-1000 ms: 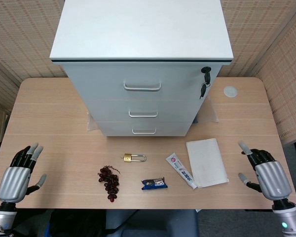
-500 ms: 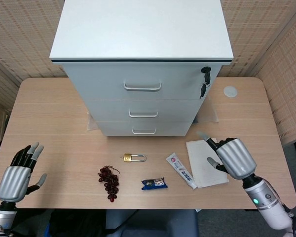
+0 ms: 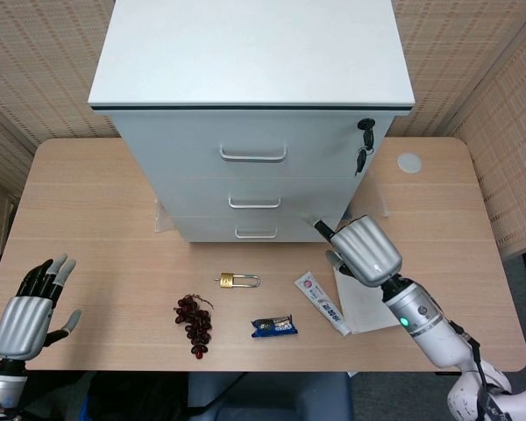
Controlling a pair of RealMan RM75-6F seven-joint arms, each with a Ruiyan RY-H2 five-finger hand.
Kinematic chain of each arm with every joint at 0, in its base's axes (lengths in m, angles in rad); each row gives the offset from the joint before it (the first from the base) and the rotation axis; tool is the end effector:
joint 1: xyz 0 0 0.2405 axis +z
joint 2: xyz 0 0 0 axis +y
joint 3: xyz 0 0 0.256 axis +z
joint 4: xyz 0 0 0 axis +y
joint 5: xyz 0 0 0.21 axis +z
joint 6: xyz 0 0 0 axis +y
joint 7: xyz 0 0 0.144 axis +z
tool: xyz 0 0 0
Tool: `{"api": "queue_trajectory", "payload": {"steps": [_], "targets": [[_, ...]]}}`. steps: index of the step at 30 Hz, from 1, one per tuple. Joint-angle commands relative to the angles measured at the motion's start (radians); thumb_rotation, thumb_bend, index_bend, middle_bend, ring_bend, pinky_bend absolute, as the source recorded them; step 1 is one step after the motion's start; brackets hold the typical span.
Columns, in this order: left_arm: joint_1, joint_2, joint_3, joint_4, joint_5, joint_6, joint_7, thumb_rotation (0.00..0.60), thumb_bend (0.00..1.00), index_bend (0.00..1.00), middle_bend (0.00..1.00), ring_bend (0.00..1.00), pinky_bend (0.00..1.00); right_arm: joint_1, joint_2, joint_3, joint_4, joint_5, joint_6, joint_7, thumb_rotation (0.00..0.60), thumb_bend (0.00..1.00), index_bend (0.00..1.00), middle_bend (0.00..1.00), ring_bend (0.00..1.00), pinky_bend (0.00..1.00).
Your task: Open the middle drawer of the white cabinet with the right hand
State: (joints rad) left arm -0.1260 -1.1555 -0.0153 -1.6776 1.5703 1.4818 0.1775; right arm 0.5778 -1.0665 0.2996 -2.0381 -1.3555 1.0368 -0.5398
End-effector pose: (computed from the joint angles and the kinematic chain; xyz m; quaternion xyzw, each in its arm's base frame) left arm -0.2802 0.1835 0.1336 -0.6457 -0.3441 -0.3817 0.5648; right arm -0.0936 -0.2924 0.1237 0.7672 -0.2078 0.4218 0.4363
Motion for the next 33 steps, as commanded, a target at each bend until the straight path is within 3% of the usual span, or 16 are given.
{"api": "queue_trajectory", "payload": {"steps": [1, 6, 14, 33], "targets": [[0.001, 0.001, 0.0, -0.001, 0.002, 0.002, 0.0, 0.6, 0.33, 0.02, 0.0, 0.0, 0.1, 0.036, 0.001, 0.019, -0.021, 0.047, -0.024, -0.034, 0.6, 0.35, 0.2, 0.86, 0.87, 0.83], [0.002, 0.002, 0.001, -0.004, 0.006, 0.006, 0.001, 0.6, 0.33, 0.02, 0.0, 0.0, 0.1, 0.076, 0.014, 0.029, -0.049, 0.104, -0.032, -0.081, 0.6, 0.38, 0.29, 0.87, 0.87, 0.83], [0.0, 0.002, 0.003, -0.003, 0.011, 0.004, 0.0, 0.6, 0.33, 0.03, 0.0, 0.0, 0.1, 0.119, 0.015, 0.021, -0.07, 0.18, -0.014, -0.13, 0.6, 0.39, 0.29, 0.87, 0.88, 0.83], [0.003, -0.001, 0.002, 0.003, 0.008, 0.006, -0.005, 0.6, 0.33, 0.02, 0.0, 0.0, 0.1, 0.245, -0.068, 0.02, 0.011, 0.277, 0.003, -0.158, 0.6, 0.39, 0.25, 0.88, 0.88, 0.84]]}}
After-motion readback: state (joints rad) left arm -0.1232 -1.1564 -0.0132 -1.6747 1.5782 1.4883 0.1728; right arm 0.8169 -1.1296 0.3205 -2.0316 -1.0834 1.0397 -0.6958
